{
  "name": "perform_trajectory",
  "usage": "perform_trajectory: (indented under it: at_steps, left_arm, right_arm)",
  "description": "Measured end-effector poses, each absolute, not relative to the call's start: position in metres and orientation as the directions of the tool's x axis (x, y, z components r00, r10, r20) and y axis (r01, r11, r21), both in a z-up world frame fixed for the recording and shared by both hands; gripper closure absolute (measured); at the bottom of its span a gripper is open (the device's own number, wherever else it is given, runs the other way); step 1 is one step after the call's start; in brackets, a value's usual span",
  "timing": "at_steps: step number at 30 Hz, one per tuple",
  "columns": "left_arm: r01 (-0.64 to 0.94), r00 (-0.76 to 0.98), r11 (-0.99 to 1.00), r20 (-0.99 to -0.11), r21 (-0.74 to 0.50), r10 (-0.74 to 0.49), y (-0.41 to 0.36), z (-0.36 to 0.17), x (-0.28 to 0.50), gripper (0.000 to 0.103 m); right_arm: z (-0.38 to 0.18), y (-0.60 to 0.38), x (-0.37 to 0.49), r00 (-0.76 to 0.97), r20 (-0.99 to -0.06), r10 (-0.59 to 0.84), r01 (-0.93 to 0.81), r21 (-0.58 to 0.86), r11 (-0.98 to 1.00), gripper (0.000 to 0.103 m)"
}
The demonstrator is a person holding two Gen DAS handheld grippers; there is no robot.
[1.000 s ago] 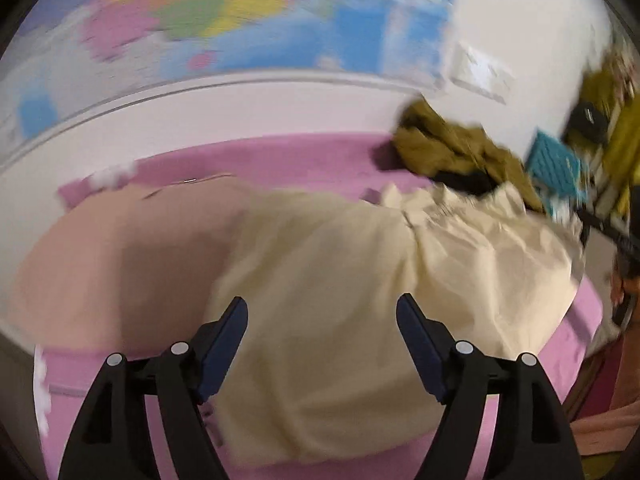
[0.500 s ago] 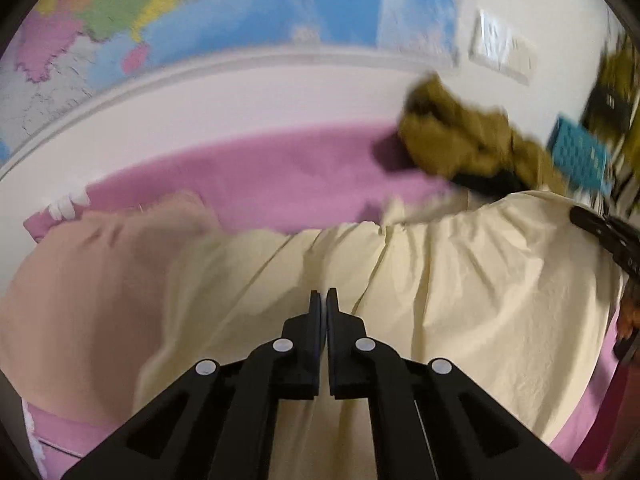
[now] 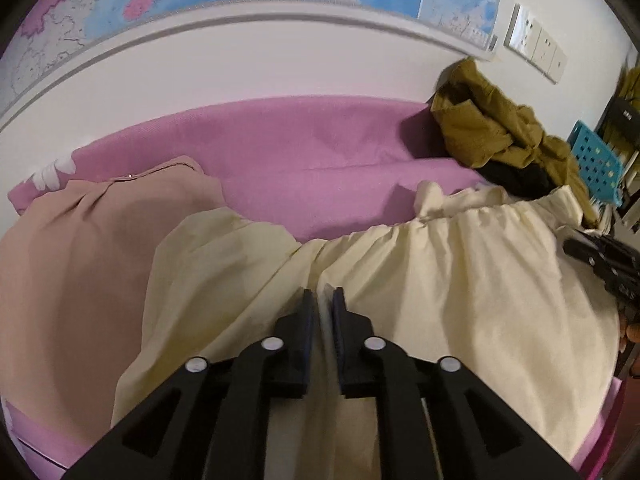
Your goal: Fold large clothes
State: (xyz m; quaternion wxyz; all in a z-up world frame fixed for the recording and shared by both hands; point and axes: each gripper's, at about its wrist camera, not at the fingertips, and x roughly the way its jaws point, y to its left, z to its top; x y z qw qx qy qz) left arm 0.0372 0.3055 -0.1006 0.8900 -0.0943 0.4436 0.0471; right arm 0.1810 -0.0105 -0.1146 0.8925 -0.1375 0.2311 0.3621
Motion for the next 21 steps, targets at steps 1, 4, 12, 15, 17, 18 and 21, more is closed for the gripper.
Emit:
perform_trajectory:
  at_steps: [1, 4, 12, 15, 17, 18, 21]
  left_arm:
    - [-0.165, 0.617, 0.977, -0.787, -0.133, -0.003, 0.305, -0.095, 0.031, 0.075]
    - [-0.153, 0.671, 0.982, -0.741, -0.107, 0.024, 0.296, -0.077, 0.01, 0.049]
    - [-0.044, 0.679, 0.992, -0.732, -0.117, -0.056, 0.267, -0.08, -0.027, 0.04]
    - [-0.064, 0.67, 0.99, -0.741, -0.123, -0.049, 0.266, -0.097, -0.025, 0.039]
    - [-0.068, 0.674, 0.991, -0.737, -0.117, -0.04, 0.267, -0.1, -0.024, 0.038]
    - [-0.071, 0.675, 0.99, -0.737, -0.118, -0.04, 0.267, -0.101, -0.023, 0.038]
    - [-0.083, 0.666, 0.99, -0.745, -0.111, -0.028, 0.269, -0.104, -0.018, 0.037]
  right_arm:
    - [-0.109, -0.023, 0.171, 0.643, -0.483, 0.594, -0.706, -0.076, 0.704, 0.056]
    - [-0.094, -0.064, 0.146, 0.662, -0.399, 0.635, -0.702, -0.031, 0.712, 0.049]
    - [-0.119, -0.201, 0.129, 0.761, -0.354, 0.543, -0.521, 0.165, 0.837, 0.043]
    - [-0.147, -0.23, 0.133, 0.737, -0.379, 0.56, -0.484, 0.283, 0.828, 0.043]
    - [-0.16, -0.236, 0.14, 0.708, -0.388, 0.59, -0.487, 0.337, 0.806, 0.043]
    - [-0.166, -0.239, 0.144, 0.695, -0.385, 0.607, -0.485, 0.372, 0.791, 0.043]
    - [-0.167, -0.247, 0.145, 0.664, -0.343, 0.664, -0.517, 0.43, 0.74, 0.097]
